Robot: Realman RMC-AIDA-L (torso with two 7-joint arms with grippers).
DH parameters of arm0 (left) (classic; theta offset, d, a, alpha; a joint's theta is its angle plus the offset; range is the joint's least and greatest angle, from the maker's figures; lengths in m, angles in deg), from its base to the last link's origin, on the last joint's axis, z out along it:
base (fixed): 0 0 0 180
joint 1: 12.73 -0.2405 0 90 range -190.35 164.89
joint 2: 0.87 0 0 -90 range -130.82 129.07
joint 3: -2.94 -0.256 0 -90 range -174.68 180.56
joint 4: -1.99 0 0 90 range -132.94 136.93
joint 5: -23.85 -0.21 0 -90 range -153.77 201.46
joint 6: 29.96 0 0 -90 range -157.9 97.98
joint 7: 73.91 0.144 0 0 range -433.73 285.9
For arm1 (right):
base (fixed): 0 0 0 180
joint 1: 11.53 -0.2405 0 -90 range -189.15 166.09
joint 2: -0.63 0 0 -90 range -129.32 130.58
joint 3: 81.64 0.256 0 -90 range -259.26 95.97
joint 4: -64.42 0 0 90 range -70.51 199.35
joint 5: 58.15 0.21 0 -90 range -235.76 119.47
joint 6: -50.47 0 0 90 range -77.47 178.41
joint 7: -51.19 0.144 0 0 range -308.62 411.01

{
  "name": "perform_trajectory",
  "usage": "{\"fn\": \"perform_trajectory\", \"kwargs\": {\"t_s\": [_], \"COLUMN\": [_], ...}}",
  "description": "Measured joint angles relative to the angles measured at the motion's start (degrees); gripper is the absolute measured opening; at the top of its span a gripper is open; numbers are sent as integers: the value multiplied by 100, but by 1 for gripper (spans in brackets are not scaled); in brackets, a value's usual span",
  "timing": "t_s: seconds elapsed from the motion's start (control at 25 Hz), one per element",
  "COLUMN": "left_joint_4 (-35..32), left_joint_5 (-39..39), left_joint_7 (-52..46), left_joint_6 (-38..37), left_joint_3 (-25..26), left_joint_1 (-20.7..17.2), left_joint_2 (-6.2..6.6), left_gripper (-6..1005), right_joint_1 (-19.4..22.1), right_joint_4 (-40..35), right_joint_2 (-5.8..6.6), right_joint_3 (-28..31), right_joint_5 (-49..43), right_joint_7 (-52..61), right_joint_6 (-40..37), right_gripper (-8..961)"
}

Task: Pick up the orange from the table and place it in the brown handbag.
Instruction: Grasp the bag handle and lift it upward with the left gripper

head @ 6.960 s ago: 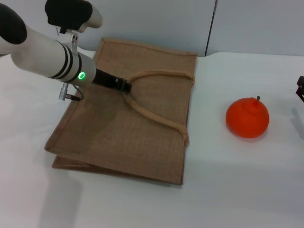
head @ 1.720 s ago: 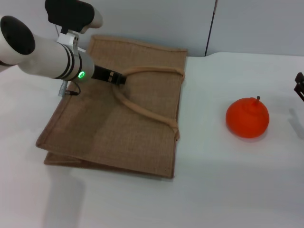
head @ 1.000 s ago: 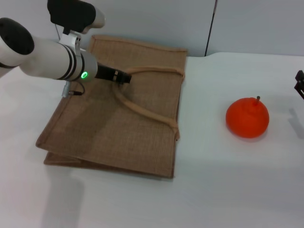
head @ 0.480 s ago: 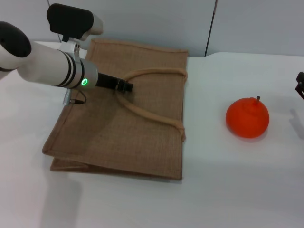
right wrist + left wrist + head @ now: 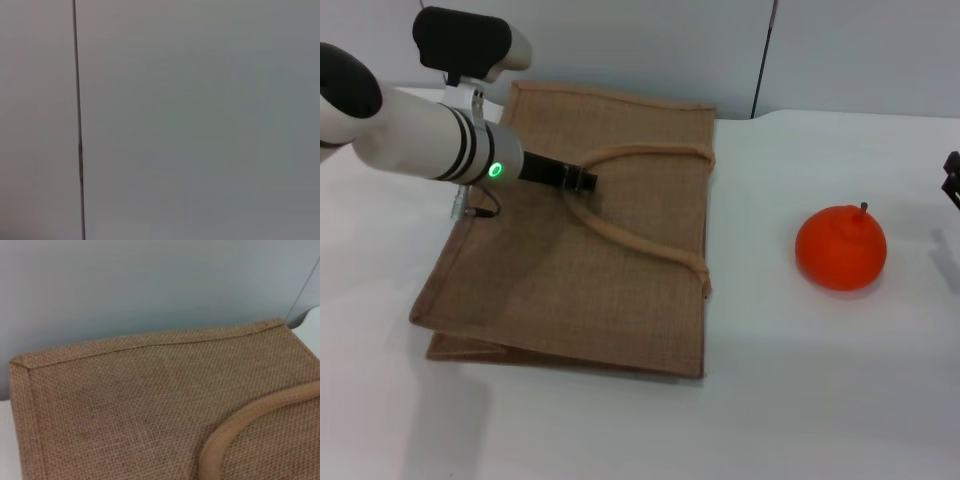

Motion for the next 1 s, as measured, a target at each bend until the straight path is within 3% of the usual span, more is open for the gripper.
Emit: {"fn": "perform_trajectory", "kwargs": {"t_s": [0.32,0.56,0.64,1.0], "left_joint_4": [0,-1,0,-37], "left_joint_5": [-11,-4,-4,-50], "left_joint_7": [-77,-82,-82,-42], "left_joint_6": [14,15,20,38], "left_joint_3": [0,0,0,-2], "left_joint_1": [0,0,0,37], "left_joint_2": [27,47,55,93], "left_gripper": [459,331,186,135], "right_joint_1": [-3,-12,-12,-14], "right_joint_4": [0,0,0,0], "right_joint_2": [0,0,0,6], "right_joint_3": [0,0,0,0], "right_joint_5": [6,10,11,9], "right_joint_7": [0,0,0,0], "right_joint_6": [16,37,38,32], "right_gripper": [785,786,786,786]}}
